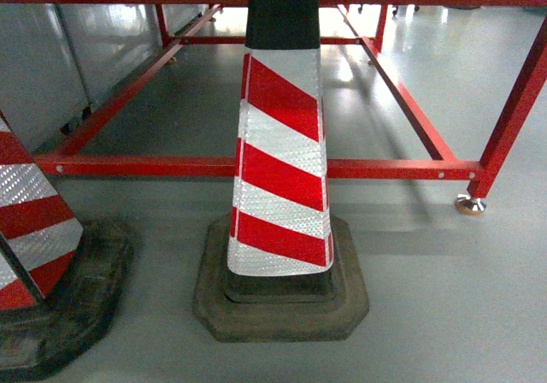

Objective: Sort blue parts and orange caps into right shelf containers

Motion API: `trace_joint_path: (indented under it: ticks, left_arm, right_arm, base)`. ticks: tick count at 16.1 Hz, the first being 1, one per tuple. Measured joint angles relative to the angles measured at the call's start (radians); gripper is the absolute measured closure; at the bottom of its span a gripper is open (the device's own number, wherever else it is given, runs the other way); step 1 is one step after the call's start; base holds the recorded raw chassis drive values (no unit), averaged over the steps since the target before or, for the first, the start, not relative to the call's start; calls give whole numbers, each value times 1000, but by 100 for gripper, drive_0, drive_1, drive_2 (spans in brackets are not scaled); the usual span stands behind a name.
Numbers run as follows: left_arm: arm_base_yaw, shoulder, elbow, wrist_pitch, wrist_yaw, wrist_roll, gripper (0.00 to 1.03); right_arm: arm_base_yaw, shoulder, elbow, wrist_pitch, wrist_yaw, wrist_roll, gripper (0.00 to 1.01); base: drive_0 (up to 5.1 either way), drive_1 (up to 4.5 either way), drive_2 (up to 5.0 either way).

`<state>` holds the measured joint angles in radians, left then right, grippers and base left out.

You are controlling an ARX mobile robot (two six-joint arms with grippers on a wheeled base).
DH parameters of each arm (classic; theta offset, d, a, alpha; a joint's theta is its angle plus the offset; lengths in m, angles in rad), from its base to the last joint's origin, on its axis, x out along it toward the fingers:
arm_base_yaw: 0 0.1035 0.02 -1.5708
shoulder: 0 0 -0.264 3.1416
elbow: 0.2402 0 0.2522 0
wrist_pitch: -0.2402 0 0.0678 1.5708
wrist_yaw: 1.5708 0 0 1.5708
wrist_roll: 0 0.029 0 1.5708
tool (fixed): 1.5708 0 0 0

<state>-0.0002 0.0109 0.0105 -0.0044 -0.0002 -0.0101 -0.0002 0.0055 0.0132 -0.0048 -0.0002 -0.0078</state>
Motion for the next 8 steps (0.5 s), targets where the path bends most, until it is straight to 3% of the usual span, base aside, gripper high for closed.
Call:
trace_joint_path:
  ticks: [8]
  left_arm:
    - [0, 0, 0, 0, 0, 0, 5]
  right_arm:
    - [0, 0, 0, 0, 0, 0, 3]
  base:
    - [0, 0, 0]
